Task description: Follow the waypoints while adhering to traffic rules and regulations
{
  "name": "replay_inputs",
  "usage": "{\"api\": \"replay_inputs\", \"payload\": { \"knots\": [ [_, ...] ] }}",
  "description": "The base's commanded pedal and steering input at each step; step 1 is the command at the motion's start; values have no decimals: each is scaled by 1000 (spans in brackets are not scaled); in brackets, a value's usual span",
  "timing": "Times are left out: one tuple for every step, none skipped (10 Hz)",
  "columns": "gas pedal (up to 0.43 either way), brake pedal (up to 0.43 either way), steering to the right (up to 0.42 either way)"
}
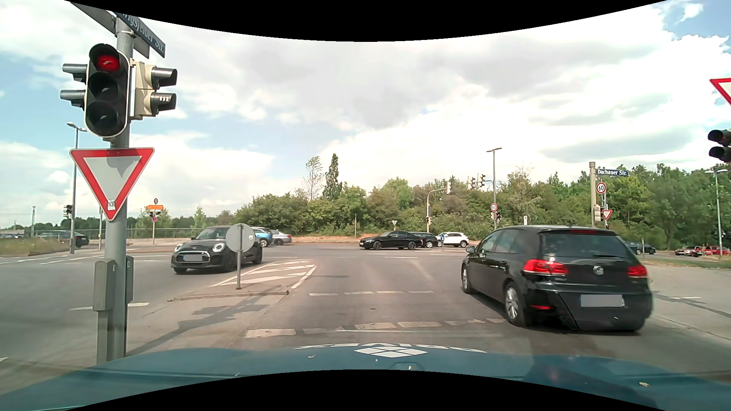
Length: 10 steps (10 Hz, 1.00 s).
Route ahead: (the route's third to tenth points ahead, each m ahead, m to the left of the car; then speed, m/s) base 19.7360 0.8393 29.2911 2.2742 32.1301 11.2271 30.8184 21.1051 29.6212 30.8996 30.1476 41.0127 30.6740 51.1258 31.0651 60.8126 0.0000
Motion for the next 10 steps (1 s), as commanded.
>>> {"api": "replay_inputs", "payload": {
  "knots": [
    [0,341,-26],
    [0,335,-26],
    [0,335,-26],
    [0,335,-26],
    [0,335,-26],
    [0,335,-26],
    [0,335,-26],
    [0,335,-26],
    [0,335,-25],
    [0,335,-25]
  ]
}}
